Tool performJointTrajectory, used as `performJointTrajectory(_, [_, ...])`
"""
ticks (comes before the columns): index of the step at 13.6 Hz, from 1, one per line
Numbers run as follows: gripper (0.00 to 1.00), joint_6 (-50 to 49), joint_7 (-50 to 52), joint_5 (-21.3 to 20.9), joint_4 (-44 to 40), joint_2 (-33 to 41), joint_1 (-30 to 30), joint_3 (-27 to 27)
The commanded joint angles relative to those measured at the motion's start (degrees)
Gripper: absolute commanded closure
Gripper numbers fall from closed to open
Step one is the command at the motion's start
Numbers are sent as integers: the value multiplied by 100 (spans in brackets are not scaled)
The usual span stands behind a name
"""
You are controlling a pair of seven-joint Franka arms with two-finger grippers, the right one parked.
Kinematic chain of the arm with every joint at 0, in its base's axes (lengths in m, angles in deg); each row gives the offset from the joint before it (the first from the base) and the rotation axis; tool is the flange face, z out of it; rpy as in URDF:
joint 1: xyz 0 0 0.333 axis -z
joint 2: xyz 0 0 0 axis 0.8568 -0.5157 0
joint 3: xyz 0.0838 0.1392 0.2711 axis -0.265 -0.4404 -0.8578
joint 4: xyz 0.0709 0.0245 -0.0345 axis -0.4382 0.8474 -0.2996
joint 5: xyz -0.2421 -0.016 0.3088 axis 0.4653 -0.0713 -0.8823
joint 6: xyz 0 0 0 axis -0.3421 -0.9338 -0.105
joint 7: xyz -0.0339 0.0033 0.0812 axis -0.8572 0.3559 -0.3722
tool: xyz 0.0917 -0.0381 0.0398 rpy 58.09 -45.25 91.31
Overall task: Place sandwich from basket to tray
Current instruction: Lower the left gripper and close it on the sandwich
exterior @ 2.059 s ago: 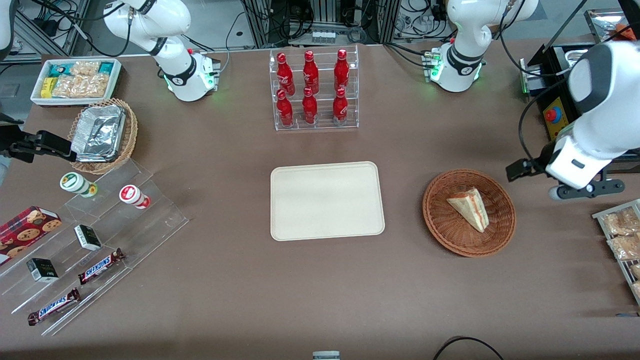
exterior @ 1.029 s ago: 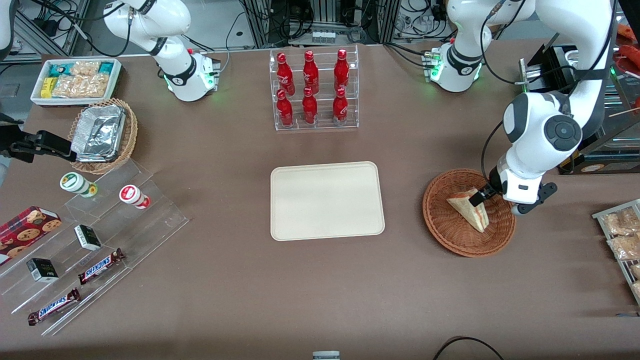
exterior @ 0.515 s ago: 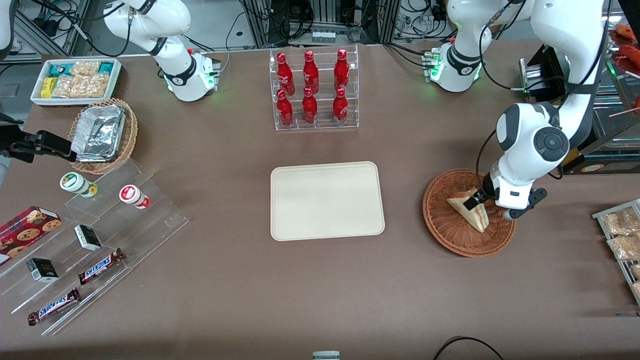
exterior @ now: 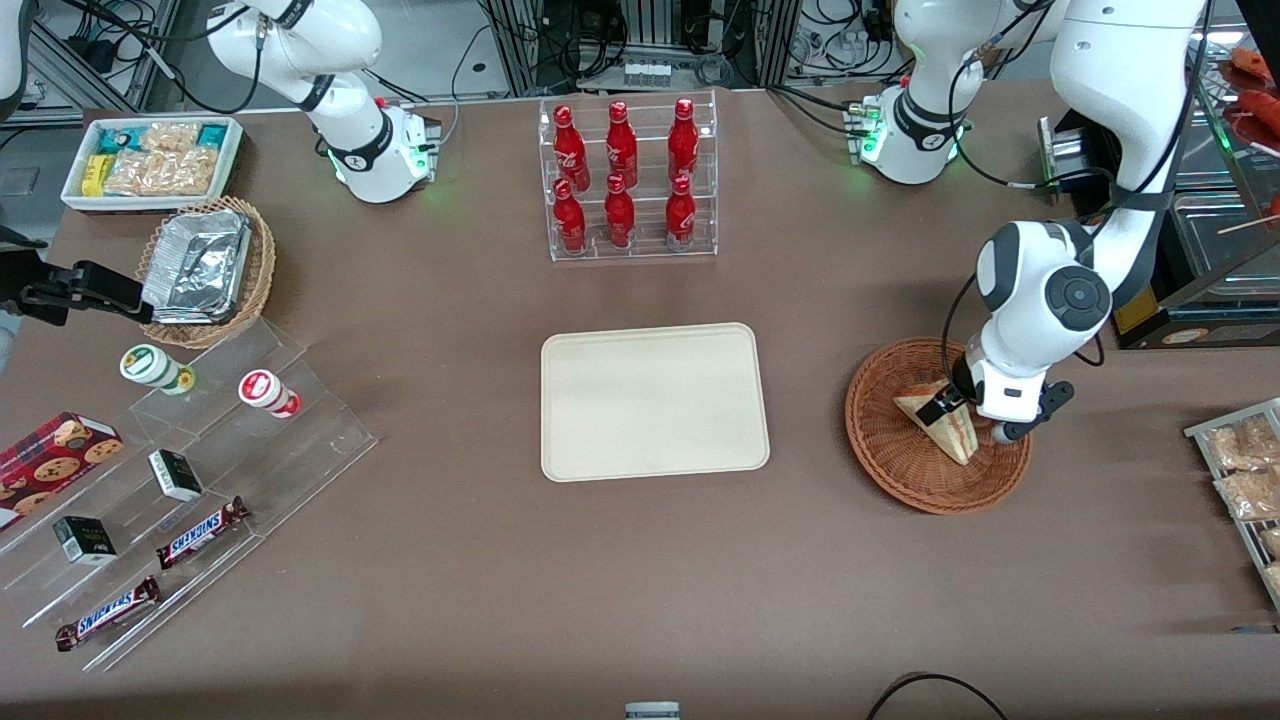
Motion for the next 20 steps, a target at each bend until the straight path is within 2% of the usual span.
performJointTrajectory(1, [7, 116, 147, -47, 72, -38, 40, 0])
performJointTrajectory(2, [29, 133, 155, -47, 72, -82, 40, 0])
performJointTrajectory(3, [65, 133, 199, -47, 63, -91, 40, 0])
performJointTrajectory(4, [94, 116, 269, -47, 46, -100, 40, 0])
performJointTrajectory(5, [100, 81, 261, -47, 46, -91, 40, 8])
performJointTrajectory(7, [100, -76, 252, -55, -15, 40, 49, 44])
performJointTrajectory(9, [100, -732, 226, -82, -356, 250, 40, 44])
performJointTrajectory(12, [100, -2410, 287, -82, -1471, 339, 49, 131])
performJointTrajectory(15, [100, -3354, 296, -82, -2413, 322, 127, 429])
performJointTrajectory(18, [100, -3470, 463, -90, -2836, 234, 749, 483])
performJointTrajectory(20, [100, -3479, 507, -527, -2934, 41, 1407, 483])
